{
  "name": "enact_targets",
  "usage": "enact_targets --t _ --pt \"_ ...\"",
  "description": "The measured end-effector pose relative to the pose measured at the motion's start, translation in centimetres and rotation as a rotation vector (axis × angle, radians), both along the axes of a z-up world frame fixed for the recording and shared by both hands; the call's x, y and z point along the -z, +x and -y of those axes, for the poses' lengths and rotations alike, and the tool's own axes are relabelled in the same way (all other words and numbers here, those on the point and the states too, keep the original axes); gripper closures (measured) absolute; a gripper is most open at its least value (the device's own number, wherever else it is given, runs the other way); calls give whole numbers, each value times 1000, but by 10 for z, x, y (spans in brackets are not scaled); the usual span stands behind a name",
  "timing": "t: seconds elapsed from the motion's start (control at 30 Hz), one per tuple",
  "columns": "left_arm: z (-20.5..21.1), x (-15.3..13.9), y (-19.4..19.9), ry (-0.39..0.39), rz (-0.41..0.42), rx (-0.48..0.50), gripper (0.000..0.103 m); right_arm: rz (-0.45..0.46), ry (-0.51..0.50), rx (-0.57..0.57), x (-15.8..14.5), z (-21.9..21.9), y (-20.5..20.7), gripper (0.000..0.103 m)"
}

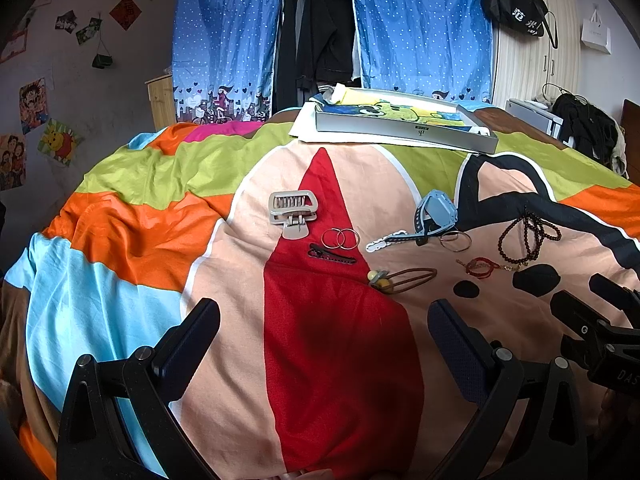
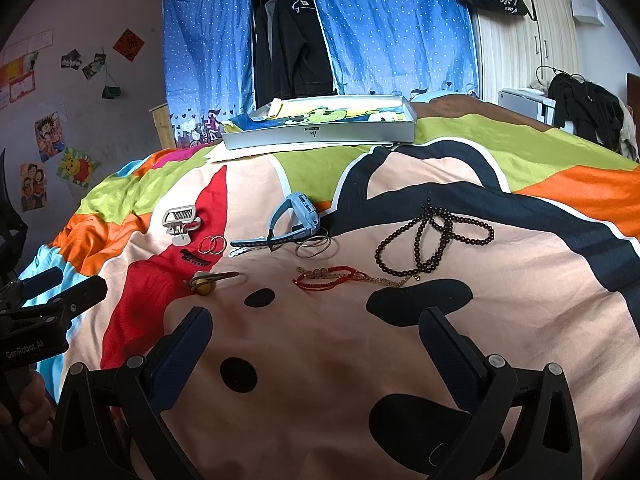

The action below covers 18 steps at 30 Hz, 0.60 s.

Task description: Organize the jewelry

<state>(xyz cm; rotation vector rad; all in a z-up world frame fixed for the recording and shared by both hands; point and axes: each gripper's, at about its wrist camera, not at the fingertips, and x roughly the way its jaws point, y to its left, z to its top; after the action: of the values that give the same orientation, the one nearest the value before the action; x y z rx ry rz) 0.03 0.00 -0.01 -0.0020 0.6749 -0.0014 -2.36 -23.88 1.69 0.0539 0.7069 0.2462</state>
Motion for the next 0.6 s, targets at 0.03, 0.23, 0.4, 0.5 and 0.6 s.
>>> enact_targets --t 0.03,0.23,0.4,0.5,0.6 --pt "0 0 0 0 0 0 1 0 0 0 0 0 0 0" --pt "0 0 0 0 -1 1 1 -1 0 1 0 0 0 0" --pt "0 0 0 0 -1 1 1 -1 1 1 1 0 0 0" --pt "0 0 0 2 -2 1 1 -2 1 1 1 1 0 0" --pt "0 0 0 1 -2 1 1 -3 2 2 -1 -1 0 0"
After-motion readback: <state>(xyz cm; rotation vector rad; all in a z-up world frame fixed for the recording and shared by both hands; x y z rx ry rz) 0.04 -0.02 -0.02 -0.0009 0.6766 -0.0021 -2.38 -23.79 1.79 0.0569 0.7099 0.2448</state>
